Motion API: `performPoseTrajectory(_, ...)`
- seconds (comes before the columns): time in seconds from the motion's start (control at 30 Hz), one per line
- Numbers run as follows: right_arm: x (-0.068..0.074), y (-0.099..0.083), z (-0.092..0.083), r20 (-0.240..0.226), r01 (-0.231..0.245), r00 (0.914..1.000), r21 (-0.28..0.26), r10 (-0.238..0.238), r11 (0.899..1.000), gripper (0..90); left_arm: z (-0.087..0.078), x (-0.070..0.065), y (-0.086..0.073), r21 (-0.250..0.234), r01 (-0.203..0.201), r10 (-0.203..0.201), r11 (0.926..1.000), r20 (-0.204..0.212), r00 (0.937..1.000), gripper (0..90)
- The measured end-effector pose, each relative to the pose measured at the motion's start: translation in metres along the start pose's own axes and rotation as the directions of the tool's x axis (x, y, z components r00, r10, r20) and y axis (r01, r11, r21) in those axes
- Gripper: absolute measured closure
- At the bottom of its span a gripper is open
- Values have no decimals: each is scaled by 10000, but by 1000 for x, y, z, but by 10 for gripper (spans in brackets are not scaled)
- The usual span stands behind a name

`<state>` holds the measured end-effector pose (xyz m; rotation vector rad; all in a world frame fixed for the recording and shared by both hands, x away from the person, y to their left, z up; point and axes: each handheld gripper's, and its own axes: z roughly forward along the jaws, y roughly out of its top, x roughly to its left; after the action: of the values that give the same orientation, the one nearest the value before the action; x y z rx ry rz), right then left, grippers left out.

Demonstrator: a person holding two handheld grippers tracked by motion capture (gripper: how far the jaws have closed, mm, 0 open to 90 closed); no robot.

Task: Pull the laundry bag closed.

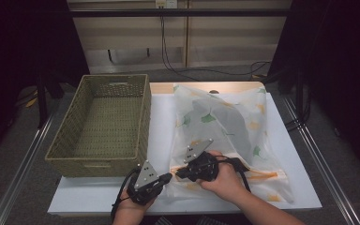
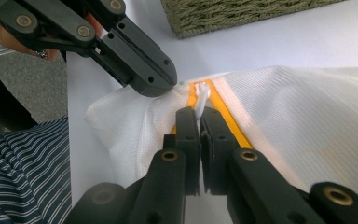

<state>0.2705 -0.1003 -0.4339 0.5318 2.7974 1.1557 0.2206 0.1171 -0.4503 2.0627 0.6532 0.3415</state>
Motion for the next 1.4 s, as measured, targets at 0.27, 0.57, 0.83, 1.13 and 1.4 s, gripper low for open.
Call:
performPoseTrajectory(0.27, -1, 0, -3, 48, -191, 9998, -243, 192, 9995, 879, 1, 1, -1, 132, -113, 112, 9998, 39, 9999, 900)
performPoseTrajectory(0.57, -3, 1, 0, -46, -351, 9994, -319, 350, 9989, 874, 2, -2, 0, 185, -236, 235, 9995, 37, 9997, 900)
performPoseTrajectory(0.83, -5, 0, 0, -195, -472, 9987, -358, 466, 9982, 852, 3, -2, 0, 285, -322, 320, 9991, 92, 9994, 900)
performPoseTrajectory(1.13, -5, 0, 2, -297, -613, 9978, -409, 601, 9973, 835, 3, -3, -1, 328, -323, 320, 9989, 118, 9994, 900)
performPoseTrajectory(1.4, -8, 0, 0, -358, -890, 9955, -437, 875, 9951, 806, 5, -4, -1, 377, -418, 413, 9984, 132, 9991, 900)
